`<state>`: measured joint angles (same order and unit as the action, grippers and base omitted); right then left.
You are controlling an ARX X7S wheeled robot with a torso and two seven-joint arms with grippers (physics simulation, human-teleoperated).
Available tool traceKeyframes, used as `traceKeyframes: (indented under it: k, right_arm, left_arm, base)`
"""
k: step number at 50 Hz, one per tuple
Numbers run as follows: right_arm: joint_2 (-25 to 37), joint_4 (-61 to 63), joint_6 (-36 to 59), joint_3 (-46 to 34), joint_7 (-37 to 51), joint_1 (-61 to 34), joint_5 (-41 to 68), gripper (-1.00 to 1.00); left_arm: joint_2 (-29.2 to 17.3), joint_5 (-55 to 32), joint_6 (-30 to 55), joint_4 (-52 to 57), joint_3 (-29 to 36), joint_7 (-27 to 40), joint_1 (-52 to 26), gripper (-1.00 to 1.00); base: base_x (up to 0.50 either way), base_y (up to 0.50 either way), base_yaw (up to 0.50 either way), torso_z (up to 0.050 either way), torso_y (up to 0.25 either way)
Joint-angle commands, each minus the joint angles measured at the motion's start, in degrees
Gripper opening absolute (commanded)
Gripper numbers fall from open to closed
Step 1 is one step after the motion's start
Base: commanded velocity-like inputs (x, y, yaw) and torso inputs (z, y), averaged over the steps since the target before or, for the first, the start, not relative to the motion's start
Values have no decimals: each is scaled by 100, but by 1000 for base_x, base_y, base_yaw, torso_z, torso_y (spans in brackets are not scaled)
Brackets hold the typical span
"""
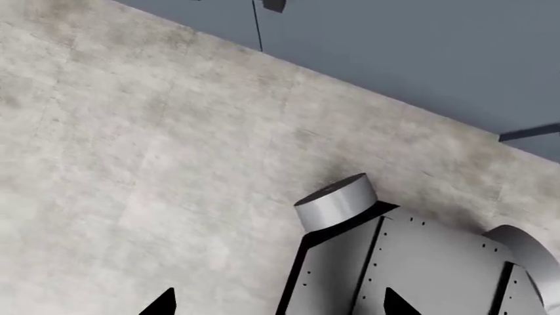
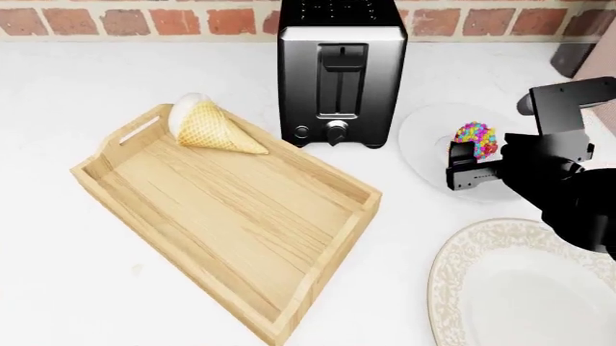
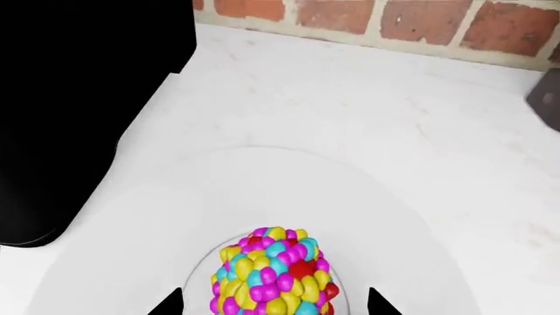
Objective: Move the dessert items from the plate to the tray.
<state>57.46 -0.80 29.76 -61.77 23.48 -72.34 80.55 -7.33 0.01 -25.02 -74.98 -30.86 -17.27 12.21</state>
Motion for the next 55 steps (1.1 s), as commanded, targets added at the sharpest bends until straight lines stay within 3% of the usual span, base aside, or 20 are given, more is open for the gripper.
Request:
traceKeyframes:
  k: [1, 31, 32, 47, 55]
  right_arm:
    - [-141, -204, -61, -34, -97, 68, -72, 100]
    - [-353, -588, -171, -54, -269, 115, -245, 100]
    - [-345, -576, -180, -50, -260, 121, -246, -100]
    - [15, 17, -179, 155, -252, -71, -128, -100]
    - [475, 996, 62, 387, -192, -421, 206, -100]
  left_arm:
    - [8, -58, 4, -1, -64, -55, -3, 100]
    - [15, -9, 9, -1, -144, -43, -8, 100]
    - [16, -9, 6, -1, -145, -44, -7, 100]
    - [17, 5, 2, -1, -159, -35, -8, 100]
    - [6, 22, 38, -1, -78, -2, -7, 100]
  base:
    - [0, 0, 0, 0, 0]
    - [0, 0, 0, 0, 0]
    - [0, 0, 0, 0, 0]
    - [0, 0, 0, 0, 0]
    - [0, 0, 0, 0, 0]
